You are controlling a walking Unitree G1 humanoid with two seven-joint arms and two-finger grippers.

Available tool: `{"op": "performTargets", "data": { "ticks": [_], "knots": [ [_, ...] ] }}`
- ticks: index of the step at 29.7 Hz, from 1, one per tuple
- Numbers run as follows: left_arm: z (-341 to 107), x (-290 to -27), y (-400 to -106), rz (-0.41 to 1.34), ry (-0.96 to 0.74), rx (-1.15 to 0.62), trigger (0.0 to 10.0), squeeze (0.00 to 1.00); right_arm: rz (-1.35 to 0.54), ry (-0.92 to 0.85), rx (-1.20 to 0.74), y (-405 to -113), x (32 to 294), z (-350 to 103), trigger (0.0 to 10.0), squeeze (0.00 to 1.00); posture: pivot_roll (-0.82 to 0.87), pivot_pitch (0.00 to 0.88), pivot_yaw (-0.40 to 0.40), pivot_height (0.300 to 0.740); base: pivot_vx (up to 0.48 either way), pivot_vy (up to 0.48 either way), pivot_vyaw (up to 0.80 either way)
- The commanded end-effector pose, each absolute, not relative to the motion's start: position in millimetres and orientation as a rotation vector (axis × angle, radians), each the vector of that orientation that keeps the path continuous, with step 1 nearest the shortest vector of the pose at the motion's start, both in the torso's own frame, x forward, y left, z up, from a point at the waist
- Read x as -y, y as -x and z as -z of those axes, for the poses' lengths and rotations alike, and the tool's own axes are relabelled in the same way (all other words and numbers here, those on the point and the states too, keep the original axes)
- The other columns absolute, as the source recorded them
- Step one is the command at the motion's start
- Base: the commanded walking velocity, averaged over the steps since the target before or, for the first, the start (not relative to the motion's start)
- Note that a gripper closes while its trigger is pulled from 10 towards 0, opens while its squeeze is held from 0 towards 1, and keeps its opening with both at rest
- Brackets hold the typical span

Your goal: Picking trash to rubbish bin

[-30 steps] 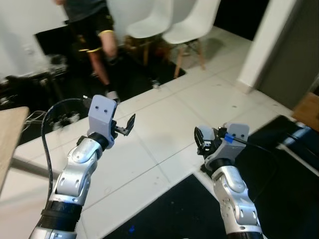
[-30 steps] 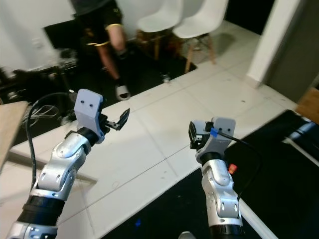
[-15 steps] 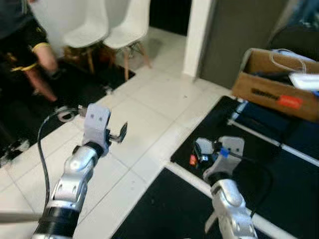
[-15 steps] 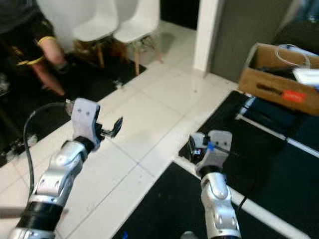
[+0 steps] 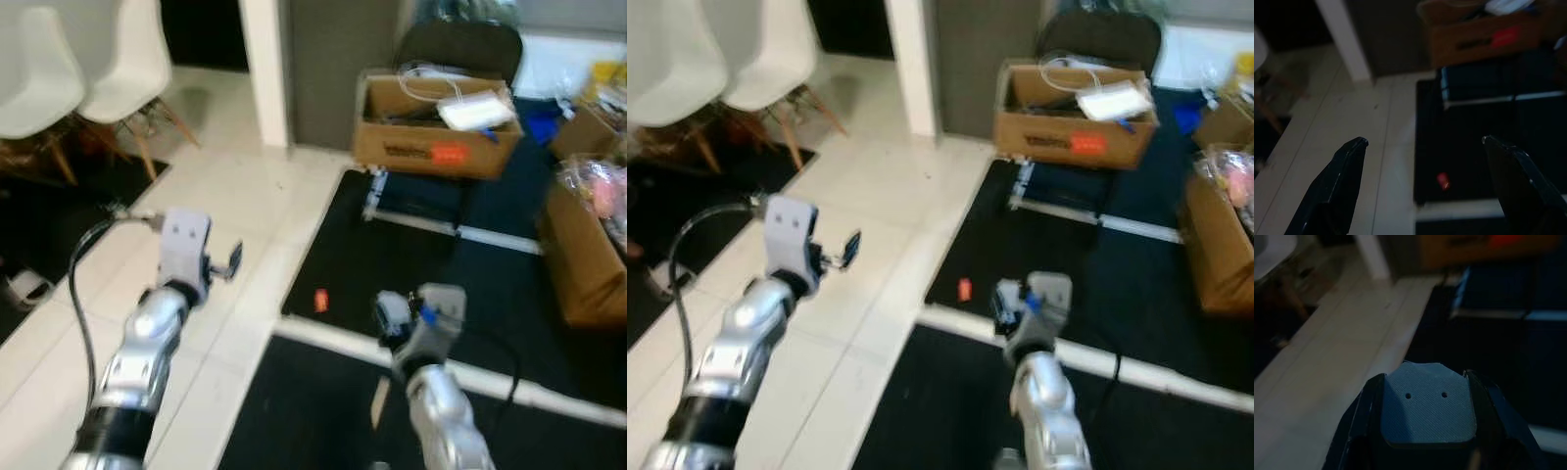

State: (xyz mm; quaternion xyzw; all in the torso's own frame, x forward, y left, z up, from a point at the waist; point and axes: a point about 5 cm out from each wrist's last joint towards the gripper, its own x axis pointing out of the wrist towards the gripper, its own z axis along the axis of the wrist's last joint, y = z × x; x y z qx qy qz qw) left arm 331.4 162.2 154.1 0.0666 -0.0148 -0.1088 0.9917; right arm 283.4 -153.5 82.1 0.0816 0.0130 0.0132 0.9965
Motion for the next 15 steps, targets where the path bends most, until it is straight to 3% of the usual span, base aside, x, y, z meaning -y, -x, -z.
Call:
{"op": "performTargets", "data": {
  "ticks": [1, 8, 15],
  "knots": [
    [-148, -171, -330, 0.185, -0.15, 0.007, 10.0, 0.0, -0.051, -0.166, -0.026, -283, 145, -81, 10.0, 0.0, -0.02, 0.134, 0.1, 0.74, 0.0, 0.0, -0.8],
    [-149, -172, -330, 0.131, -0.125, 0.032, 10.0, 0.0, -0.142, -0.133, -0.007, -294, 137, -93, 10.0, 0.0, -0.03, 0.132, 0.011, 0.74, 0.0, 0.0, -0.8],
    [-146, -173, -325, 0.109, -0.119, 0.033, 10.0, 0.0, -0.176, -0.119, -0.009, -300, 137, -95, 10.0, 0.0, -0.02, 0.135, -0.025, 0.74, 0.0, 0.0, -0.8]
  ]
}}
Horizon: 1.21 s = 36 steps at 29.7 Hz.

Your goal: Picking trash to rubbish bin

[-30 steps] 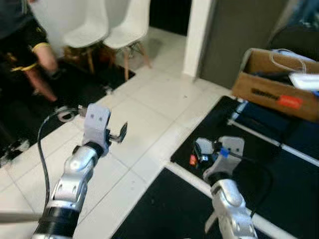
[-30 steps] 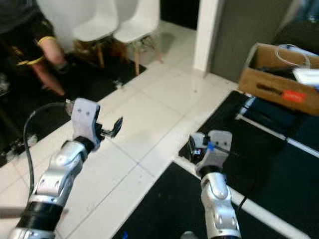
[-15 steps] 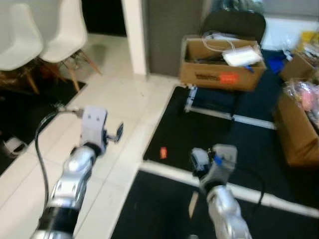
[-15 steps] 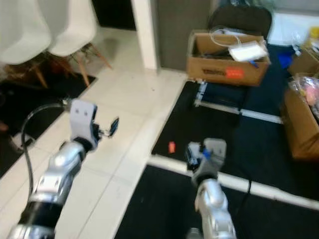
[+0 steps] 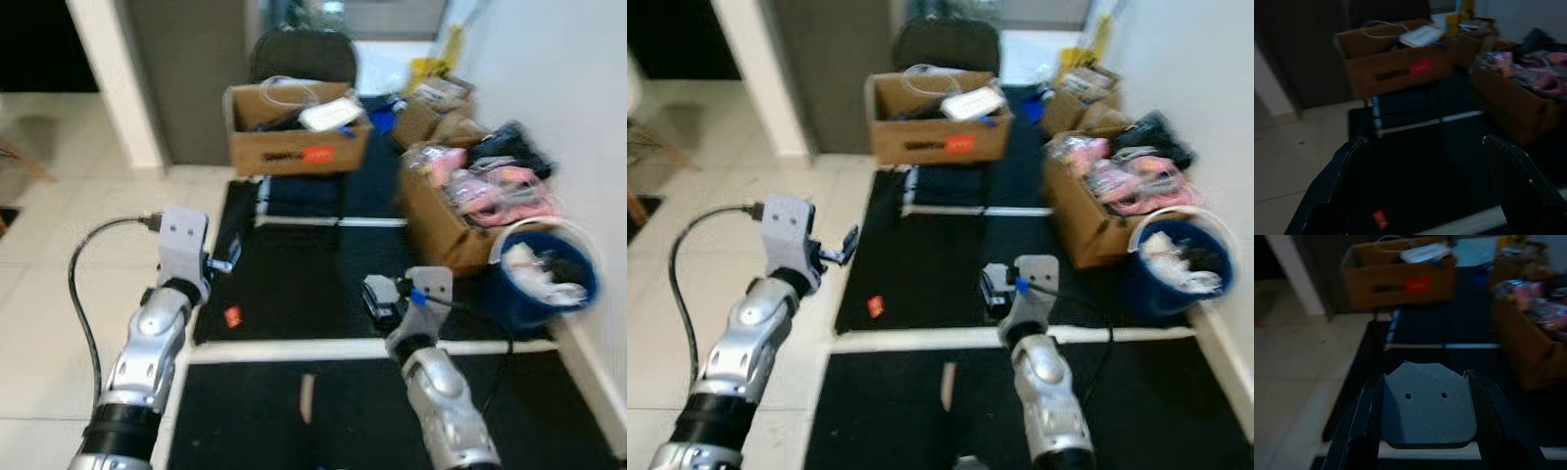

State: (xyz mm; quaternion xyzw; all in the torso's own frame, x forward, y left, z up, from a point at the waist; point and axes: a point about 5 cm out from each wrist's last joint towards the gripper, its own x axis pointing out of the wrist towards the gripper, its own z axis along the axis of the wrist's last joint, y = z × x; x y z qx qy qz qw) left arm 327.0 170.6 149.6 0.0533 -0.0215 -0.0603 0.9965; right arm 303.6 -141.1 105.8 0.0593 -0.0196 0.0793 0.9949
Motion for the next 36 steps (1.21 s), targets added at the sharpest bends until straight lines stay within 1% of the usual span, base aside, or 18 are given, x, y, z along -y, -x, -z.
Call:
{"op": "performTargets", "data": {
  "ticks": [1, 9, 17, 18, 22, 25, 36],
  "knots": [
    [-145, -175, -323, 0.102, -0.122, 0.031, 10.0, 0.0, -0.182, -0.118, -0.011, -302, 136, -95, 10.0, 0.0, -0.01, 0.135, -0.026, 0.74, 0.0, 0.0, -0.8],
    [-140, -181, -318, 0.083, -0.11, 0.011, 10.0, 0.0, -0.185, -0.127, -0.018, -302, 133, -92, 10.0, 0.0, 0.0, 0.134, -0.015, 0.74, 0.0, 0.0, -0.8],
    [-134, -178, -314, 0.082, -0.051, -0.013, 10.0, 0.0, -0.154, -0.169, -0.001, -305, 136, -95, 10.0, 0.0, 0.0, 0.137, -0.002, 0.74, 0.0, 0.0, -0.8],
    [-131, -174, -311, 0.091, -0.048, -0.021, 10.0, 0.0, -0.121, -0.24, 0.016, -308, 139, -98, 10.0, 0.0, 0.0, 0.137, 0.003, 0.74, 0.0, 0.0, 0.0],
    [-130, -171, -309, 0.098, -0.049, -0.023, 10.0, 0.0, -0.117, -0.31, 0.031, -310, 139, -102, 10.0, 0.0, 0.01, 0.136, 0.012, 0.74, 0.0, 0.0, 0.0],
    [-131, -169, -309, 0.109, -0.056, -0.026, 10.0, 0.0, -0.152, -0.306, 0.057, -313, 136, -106, 10.0, 0.0, 0.01, 0.135, 0.017, 0.74, 0.0, 0.0, 0.0],
    [-135, -170, -309, 0.117, -0.062, -0.018, 10.0, 0.0, -0.152, -0.319, 0.139, -329, 132, -125, 10.0, 0.0, 0.02, 0.134, 0.035, 0.74, 0.0, 0.0, 0.0]
  ]
}}
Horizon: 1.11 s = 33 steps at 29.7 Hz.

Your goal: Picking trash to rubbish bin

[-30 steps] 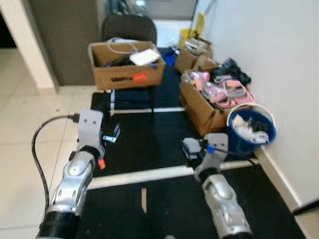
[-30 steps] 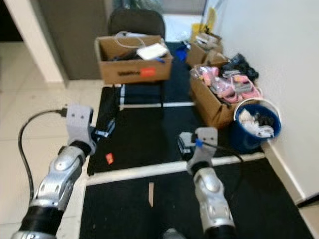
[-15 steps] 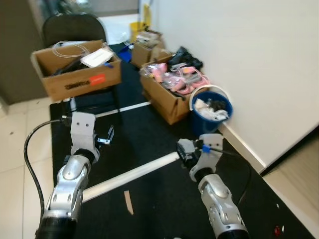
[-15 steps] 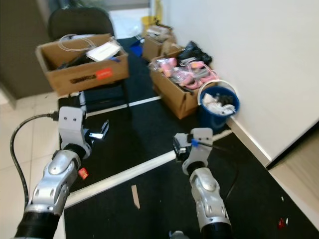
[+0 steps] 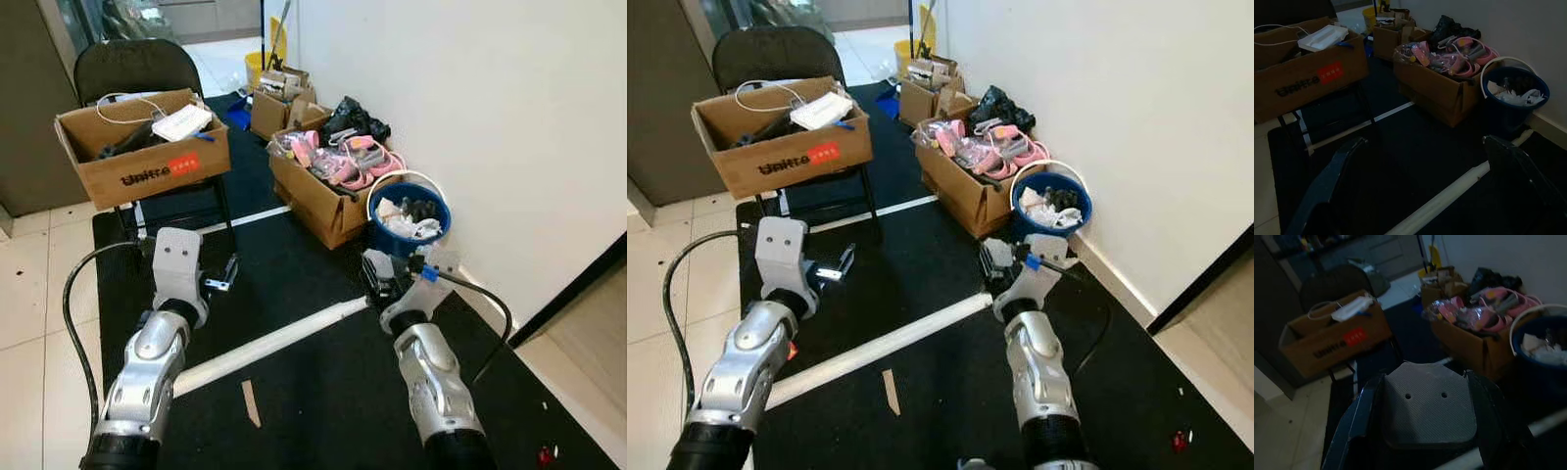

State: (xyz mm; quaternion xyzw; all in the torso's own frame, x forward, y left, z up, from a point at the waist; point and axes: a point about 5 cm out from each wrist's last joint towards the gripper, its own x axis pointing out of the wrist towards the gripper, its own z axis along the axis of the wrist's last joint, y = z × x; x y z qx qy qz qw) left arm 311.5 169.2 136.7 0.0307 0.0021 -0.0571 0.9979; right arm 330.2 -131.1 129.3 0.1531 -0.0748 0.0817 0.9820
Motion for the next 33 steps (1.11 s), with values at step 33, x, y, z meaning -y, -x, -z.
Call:
{"op": "performTargets", "data": {
  "ticks": [33],
  "knots": [
    [-138, -176, -313, 0.103, -0.077, -0.005, 10.0, 0.0, -0.241, -0.262, 0.141, -337, 108, -124, 10.0, 0.0, 0.04, 0.142, 0.061, 0.74, 0.0, 0.0, 0.0]
  ]
}}
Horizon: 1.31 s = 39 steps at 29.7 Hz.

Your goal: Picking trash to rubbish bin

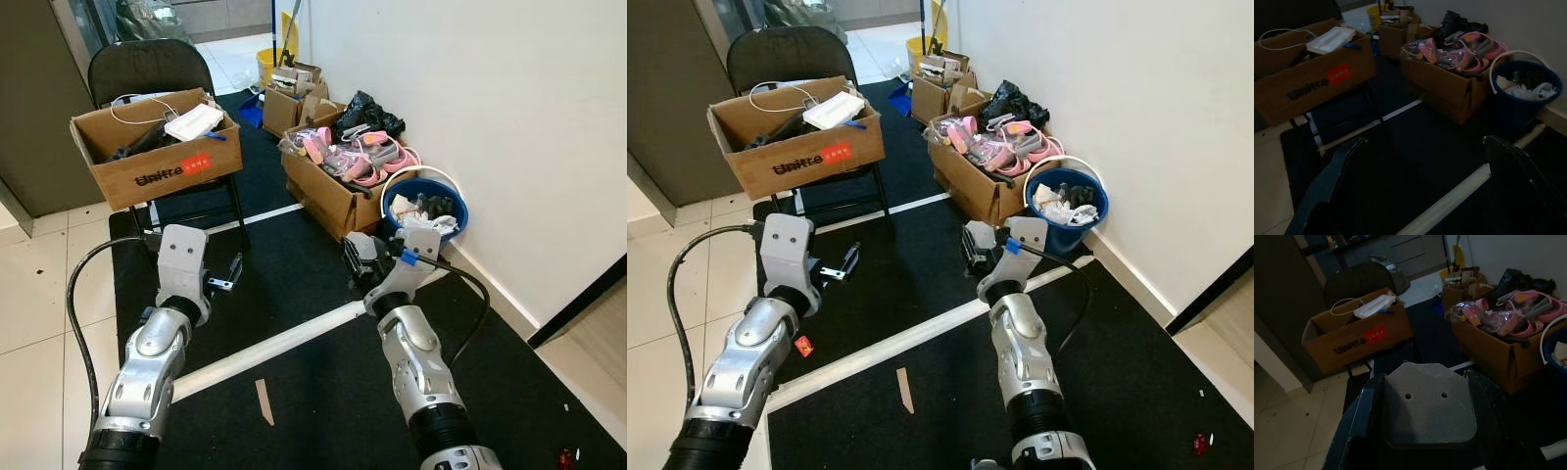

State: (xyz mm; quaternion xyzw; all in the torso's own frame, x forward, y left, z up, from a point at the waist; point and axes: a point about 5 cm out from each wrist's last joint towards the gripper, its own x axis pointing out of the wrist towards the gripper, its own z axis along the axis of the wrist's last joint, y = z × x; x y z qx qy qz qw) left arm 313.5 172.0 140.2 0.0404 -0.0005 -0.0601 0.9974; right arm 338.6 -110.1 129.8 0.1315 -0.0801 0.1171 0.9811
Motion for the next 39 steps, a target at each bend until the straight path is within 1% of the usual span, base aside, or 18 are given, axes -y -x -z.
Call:
{"op": "performTargets", "data": {
  "ticks": [1, 13, 26, 39],
  "knots": [
    [-139.0, -176.7, -312.7, 0.102, -0.081, -0.006, 10.0, 0.0, -0.243, -0.26, 0.134, -336.5, 107.6, -122.2, 10.0, 0.0, 0.04, 0.143, 0.062, 0.74, 0.0, 0.0, 0.0],
    [-140.2, -176.5, -312.2, 0.105, -0.087, 0.0, 10.0, 0.0, -0.235, -0.255, 0.116, -332.8, 108.2, -115.8, 10.0, 0.0, 0.03, 0.145, 0.07, 0.74, 0.0, 0.0, 0.0],
    [-141.2, -174.1, -311.9, 0.124, -0.075, 0.003, 10.0, 0.0, -0.227, -0.264, 0.129, -332.4, 110.6, -116.6, 10.0, 0.0, 0.03, 0.125, 0.07, 0.74, 0.293, 0.0, 0.0],
    [-141.1, -174.7, -312.2, 0.131, -0.078, 0.0, 10.0, 0.0, -0.22, -0.27, 0.134, -333.6, 110.3, -118.0, 10.0, 0.0, 0.03, 0.128, 0.071, 0.74, 0.301, 0.0, 0.0]
  ]
}}
